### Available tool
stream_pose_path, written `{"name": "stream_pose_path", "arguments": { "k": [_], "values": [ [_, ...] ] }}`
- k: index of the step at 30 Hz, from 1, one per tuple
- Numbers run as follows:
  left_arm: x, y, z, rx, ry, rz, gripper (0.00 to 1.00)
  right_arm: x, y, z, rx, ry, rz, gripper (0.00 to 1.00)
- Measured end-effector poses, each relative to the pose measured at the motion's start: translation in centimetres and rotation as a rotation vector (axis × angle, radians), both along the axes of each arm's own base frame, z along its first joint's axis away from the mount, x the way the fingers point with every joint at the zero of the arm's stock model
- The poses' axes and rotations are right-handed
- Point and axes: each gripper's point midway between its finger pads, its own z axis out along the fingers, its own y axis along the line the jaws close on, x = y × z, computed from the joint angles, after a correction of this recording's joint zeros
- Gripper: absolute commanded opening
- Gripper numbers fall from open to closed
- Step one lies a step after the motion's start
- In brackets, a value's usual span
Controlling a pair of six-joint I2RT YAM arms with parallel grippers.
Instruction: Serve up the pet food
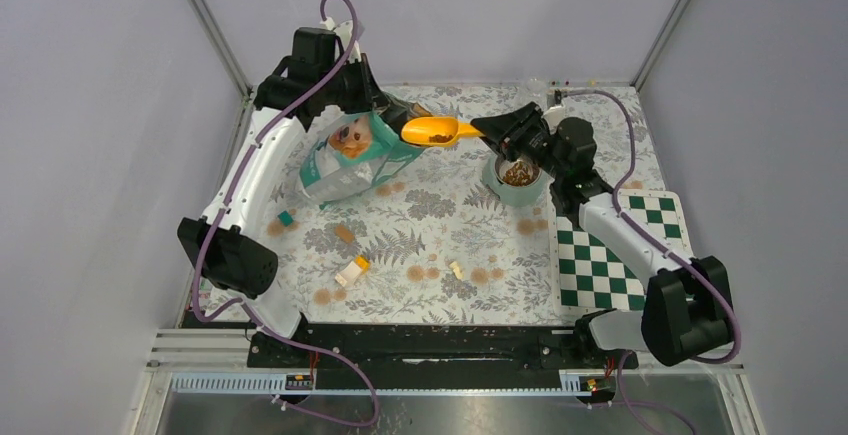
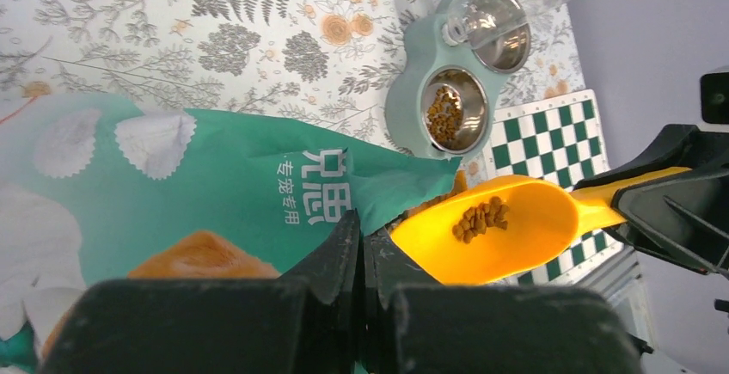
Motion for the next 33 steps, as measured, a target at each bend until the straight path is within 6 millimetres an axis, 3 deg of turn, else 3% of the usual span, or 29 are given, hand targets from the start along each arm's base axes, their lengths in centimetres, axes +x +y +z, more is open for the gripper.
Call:
{"name": "stream_pose_path", "arguments": {
  "k": [6, 9, 14, 19, 27, 33],
  "values": [
    [-0.5, -1.3, -0.6, -0.061, 0.035, -0.022, 0.0, -1.0, 2.8, 1.7, -0.19, -0.043, 0.045, 0.0],
    [-1.1, -2.3, -1.0, -0.072, 0.058, -0.039, 0.0, -0.8, 4.5, 1.0, -0.246, -0.032, 0.067, 0.0],
    [-2.0, -3.8, -2.1, -0.067, 0.095, -0.068, 0.0, 0.7, 7.2, -2.9, -0.341, 0.035, 0.089, 0.0],
    [-2.2, -4.4, -2.5, -0.082, 0.117, -0.068, 0.0, 0.6, 9.9, -8.9, -0.422, 0.121, 0.16, 0.0],
    [-1.7, -5.4, -3.4, -0.136, 0.135, -0.046, 0.0, 2.1, 11.8, -10.5, -0.39, 0.056, 0.189, 0.0],
    [-1.1, -5.3, -5.5, -0.14, 0.173, 0.004, 0.0, 2.9, 13.9, -12.6, -0.224, 0.047, 0.238, 0.0]
  ]
}}
